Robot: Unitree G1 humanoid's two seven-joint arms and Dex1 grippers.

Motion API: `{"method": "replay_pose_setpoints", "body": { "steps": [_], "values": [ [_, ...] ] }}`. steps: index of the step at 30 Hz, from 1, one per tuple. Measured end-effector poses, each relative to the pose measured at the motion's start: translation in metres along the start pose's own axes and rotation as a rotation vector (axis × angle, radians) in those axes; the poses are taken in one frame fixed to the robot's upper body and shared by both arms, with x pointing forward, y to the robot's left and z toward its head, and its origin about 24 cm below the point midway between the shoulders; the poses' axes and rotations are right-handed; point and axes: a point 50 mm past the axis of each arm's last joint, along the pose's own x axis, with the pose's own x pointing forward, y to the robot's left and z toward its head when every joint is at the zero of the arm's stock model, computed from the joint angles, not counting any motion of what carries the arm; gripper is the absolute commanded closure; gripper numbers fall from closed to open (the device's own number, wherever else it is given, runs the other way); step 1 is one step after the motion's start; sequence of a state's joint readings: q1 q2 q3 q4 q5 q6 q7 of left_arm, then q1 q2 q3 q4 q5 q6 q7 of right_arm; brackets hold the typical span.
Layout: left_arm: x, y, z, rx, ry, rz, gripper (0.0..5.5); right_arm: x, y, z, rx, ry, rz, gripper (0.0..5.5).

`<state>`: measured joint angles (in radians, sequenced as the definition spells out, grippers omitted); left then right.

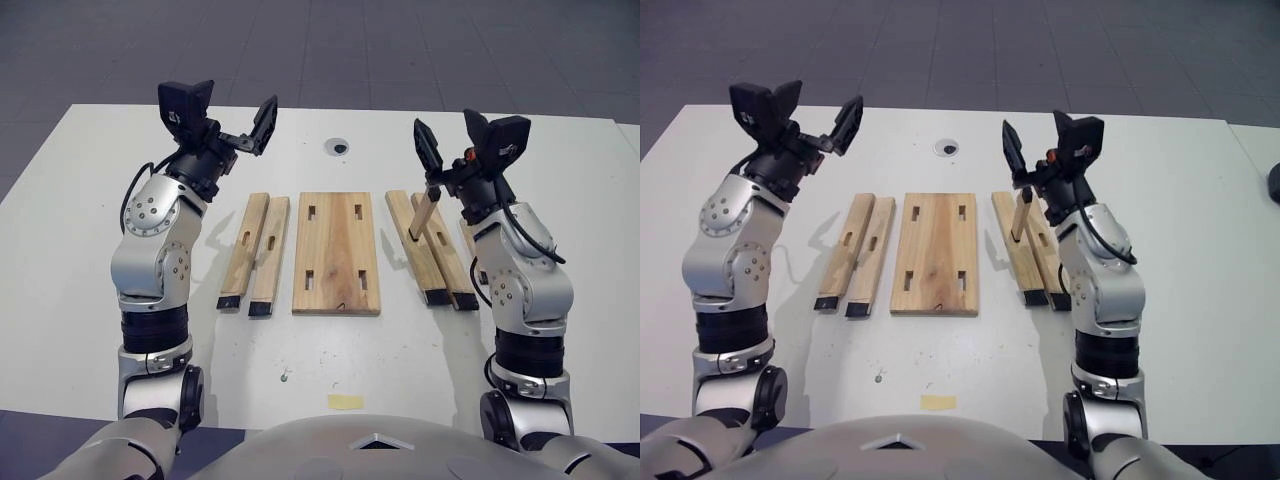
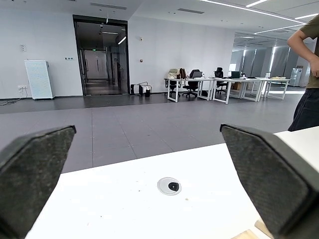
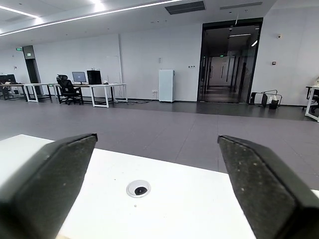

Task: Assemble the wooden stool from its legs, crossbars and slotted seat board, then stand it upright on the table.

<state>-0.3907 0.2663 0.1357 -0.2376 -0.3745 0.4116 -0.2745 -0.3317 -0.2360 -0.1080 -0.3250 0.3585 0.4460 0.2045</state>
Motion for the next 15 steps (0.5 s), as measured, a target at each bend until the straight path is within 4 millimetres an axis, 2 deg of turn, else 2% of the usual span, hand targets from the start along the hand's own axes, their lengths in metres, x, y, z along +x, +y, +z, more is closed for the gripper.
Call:
{"method": "replay_pose_setpoints", "body": {
  "steps": [2, 6, 8, 9, 10, 12, 15],
  "values": [
    [0.0, -0.001, -0.002, -0.007, -0.001, 0.001, 0.1, 0.006, 0.002, 0.011, 0.008, -0.021, 0.019, 0.19],
    [-0.001, -0.002, -0.003, 0.0, 0.006, 0.008, 0.1, 0.018, 0.008, 0.04, 0.018, -0.11, 0.054, 0.14],
    [-0.003, -0.002, -0.005, 0.003, 0.01, 0.012, 0.1, 0.02, 0.008, 0.041, 0.014, -0.114, 0.06, 0.14],
    [-0.004, -0.002, -0.006, 0.002, 0.013, 0.015, 0.1, 0.022, 0.007, 0.034, 0.017, -0.099, 0.062, 0.14],
    [-0.004, -0.002, -0.006, 0.001, 0.015, 0.018, 0.1, 0.024, 0.004, 0.018, 0.029, -0.046, 0.052, 0.14],
    [-0.005, -0.001, -0.007, 0.0, 0.017, 0.024, 0.1, 0.016, -0.006, -0.037, 0.046, 0.133, 0.008, 0.14],
    [-0.005, 0.0, -0.007, 0.0, 0.019, 0.026, 0.1, 0.013, -0.012, -0.046, 0.021, 0.094, 0.008, 0.14]
  ]
}}
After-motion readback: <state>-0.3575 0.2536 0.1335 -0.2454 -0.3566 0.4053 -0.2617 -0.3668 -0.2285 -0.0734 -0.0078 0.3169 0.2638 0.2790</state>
